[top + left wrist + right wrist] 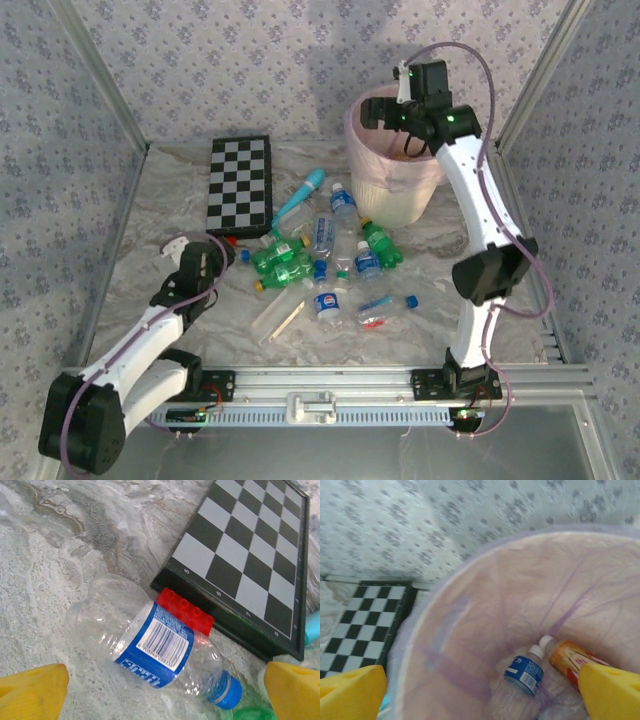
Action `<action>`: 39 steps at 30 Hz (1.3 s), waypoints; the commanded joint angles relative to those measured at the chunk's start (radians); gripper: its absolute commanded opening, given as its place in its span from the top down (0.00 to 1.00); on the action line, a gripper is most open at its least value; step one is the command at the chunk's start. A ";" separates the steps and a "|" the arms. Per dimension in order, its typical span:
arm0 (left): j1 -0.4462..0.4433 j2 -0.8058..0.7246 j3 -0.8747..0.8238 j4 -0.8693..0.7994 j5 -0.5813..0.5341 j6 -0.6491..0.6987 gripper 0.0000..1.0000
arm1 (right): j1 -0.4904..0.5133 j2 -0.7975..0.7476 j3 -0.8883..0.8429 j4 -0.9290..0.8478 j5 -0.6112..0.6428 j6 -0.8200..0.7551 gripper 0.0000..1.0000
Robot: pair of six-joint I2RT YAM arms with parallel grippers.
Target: Put the plastic bottles in the bin
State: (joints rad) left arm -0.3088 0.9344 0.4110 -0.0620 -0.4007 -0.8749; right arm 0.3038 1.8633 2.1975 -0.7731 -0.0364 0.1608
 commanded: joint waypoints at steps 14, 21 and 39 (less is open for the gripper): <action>0.091 0.387 0.269 -0.141 0.088 -0.352 0.00 | 0.220 -0.580 -0.787 0.456 -0.091 -0.043 0.00; 0.099 0.439 0.297 -0.163 0.058 -0.417 0.00 | 0.307 -0.631 -0.994 0.521 -0.067 0.010 0.00; 0.105 0.527 0.279 -0.176 0.077 -0.480 0.01 | 0.383 -0.550 -1.063 0.561 0.003 0.026 0.00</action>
State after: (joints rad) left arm -0.2092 1.4425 0.6792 -0.2104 -0.3279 -1.3224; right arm 0.6773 1.3003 1.1141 -0.2272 -0.0635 0.1871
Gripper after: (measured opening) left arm 0.994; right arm 0.999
